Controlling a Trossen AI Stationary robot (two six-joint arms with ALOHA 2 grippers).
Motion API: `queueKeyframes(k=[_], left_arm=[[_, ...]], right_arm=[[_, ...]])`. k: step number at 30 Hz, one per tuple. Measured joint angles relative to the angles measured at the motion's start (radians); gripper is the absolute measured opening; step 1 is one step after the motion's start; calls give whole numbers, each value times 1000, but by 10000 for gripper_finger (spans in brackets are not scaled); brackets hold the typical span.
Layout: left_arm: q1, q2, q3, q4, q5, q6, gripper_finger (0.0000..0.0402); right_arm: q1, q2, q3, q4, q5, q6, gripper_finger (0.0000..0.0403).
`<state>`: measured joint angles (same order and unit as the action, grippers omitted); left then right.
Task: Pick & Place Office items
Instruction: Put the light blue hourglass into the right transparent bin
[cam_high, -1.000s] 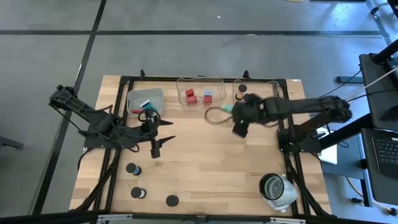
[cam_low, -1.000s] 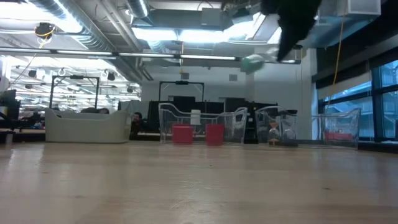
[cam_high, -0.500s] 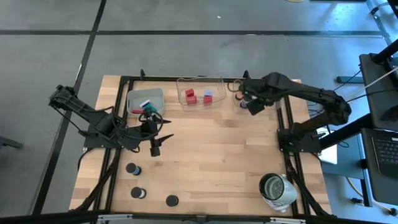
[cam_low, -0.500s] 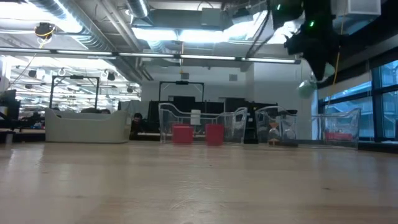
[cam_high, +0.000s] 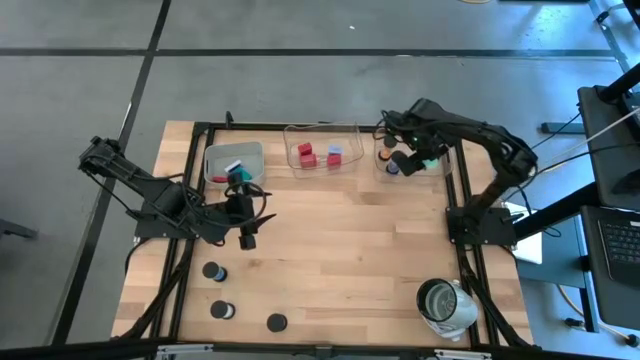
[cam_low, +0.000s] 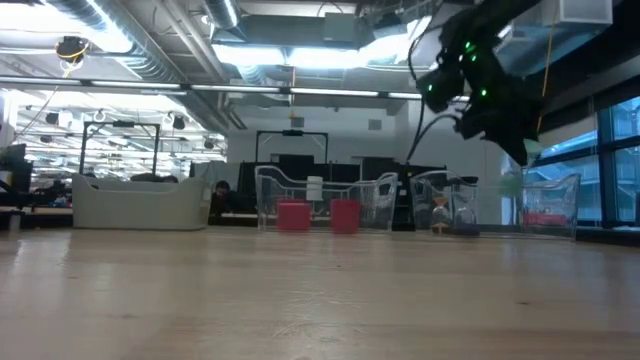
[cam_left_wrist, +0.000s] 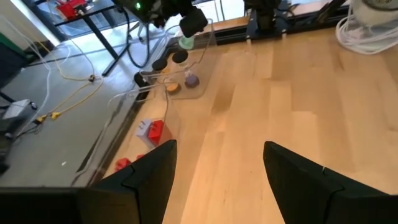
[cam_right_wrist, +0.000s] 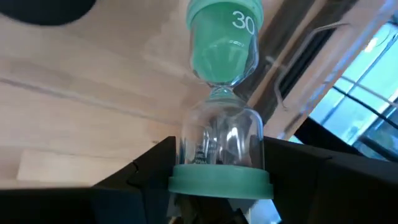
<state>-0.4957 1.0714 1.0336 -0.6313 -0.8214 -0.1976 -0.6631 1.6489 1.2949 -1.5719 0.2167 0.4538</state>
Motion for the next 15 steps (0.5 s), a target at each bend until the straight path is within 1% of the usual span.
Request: queueKeyframes(k=[2, 8, 13, 15], left_arm=[[0, 0, 0, -13, -15, 1, 236], [0, 0, 0, -52, -81, 1, 236], [0, 0, 0, -87, -105, 0, 236], [0, 0, 0, -96, -105, 0, 236]], right_arm=[[-18, 38, 0, 11, -10, -41, 206], [-73, 121, 0, 81, -99, -154, 206], [-114, 138, 0, 148, -177, -207, 206], [-124, 139, 0, 159, -187, -208, 206]])
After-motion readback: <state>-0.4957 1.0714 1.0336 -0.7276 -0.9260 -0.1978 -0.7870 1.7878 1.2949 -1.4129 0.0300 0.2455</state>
